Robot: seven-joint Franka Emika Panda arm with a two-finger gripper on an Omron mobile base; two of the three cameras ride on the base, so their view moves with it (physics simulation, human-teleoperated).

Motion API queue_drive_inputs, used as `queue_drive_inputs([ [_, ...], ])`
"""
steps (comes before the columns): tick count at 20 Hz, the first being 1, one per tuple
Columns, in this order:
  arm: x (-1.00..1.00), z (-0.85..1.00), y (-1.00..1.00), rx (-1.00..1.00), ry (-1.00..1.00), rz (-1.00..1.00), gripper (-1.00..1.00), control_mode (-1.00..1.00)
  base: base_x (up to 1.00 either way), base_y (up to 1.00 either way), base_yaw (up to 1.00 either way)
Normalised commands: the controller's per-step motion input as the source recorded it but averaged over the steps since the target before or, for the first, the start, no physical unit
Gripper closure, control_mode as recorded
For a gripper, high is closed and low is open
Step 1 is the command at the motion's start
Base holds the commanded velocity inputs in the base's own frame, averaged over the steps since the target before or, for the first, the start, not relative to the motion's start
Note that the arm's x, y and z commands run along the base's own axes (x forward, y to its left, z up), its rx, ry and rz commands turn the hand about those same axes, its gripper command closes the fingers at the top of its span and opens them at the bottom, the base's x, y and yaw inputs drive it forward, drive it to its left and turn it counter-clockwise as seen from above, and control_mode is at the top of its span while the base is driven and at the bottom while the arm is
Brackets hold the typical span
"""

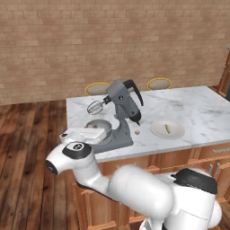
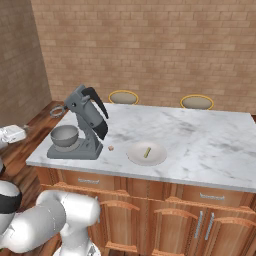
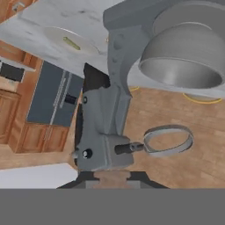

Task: Add butter and sugar cubes to the stand mixer bowl and then turn on the stand mixer to begin making frosting.

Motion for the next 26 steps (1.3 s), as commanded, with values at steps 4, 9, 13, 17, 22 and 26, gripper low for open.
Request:
queue_drive_inputs([
  [4,0.22,-0.22,-0.01,0.00,0.00,-0.10,1.00,-1.00,0.00,0.00,0.00],
  [9,0.15,-0.12,-0.04,0.01,0.00,-0.07,1.00,-1.00,0.00,0.00,0.00],
  [13,0.05,-0.04,-0.21,0.04,0.00,-0.07,1.00,-1.00,0.00,0.00,0.00],
  [17,0.00,0.00,-0.49,0.08,0.00,-0.07,1.00,-1.00,0.00,0.00,0.00],
  [22,0.00,0.00,-0.55,0.10,0.00,-0.05,1.00,-1.00,0.00,0.00,0.00],
  [26,0.10,0.00,-0.36,0.12,0.00,0.00,1.00,-1.00,0.00,0.00,0.00],
])
